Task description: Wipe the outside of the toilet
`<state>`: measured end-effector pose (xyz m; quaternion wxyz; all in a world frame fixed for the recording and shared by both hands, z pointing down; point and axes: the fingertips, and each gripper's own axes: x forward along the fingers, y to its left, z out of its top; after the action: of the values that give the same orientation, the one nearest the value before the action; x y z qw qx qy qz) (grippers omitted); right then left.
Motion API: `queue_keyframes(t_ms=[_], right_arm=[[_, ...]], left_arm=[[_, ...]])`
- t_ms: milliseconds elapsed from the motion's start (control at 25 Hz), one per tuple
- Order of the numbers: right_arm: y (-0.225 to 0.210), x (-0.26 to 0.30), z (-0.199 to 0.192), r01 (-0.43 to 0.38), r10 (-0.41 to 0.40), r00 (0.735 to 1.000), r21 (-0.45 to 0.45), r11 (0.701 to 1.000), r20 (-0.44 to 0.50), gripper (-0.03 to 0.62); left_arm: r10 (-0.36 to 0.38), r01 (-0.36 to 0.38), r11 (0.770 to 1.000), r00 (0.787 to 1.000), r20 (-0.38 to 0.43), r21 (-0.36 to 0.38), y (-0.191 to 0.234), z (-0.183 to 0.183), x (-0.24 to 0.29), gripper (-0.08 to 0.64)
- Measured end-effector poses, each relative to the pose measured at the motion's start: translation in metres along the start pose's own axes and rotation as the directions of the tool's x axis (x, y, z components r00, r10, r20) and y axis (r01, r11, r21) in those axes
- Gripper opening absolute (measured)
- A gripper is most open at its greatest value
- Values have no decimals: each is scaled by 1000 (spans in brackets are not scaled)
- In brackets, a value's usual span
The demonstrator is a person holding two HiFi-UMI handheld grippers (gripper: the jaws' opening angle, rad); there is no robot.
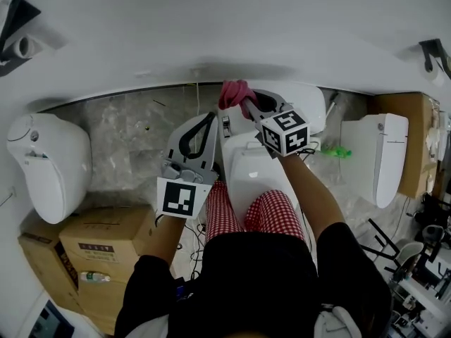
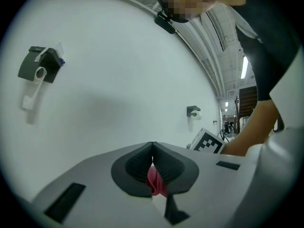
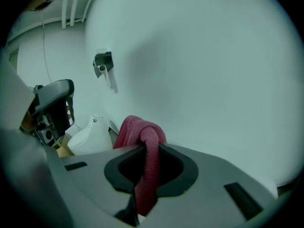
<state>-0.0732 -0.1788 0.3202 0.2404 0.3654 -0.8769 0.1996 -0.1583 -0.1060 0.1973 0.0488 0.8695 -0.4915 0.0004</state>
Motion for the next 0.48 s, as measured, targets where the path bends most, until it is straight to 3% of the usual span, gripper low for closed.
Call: queue_keyframes(t_ms=[280,480], right_arm=[[-5,39,-26,16,-21,995,-53,998,-97,55],[-10,62,-34,8,-47,980,-198,980,-194,55]], left_arm=[[54,-56,997,998,-34,-61,13,-43,-9,9],[71,-74,991,997,-30,-113,16,-70,-7,9]])
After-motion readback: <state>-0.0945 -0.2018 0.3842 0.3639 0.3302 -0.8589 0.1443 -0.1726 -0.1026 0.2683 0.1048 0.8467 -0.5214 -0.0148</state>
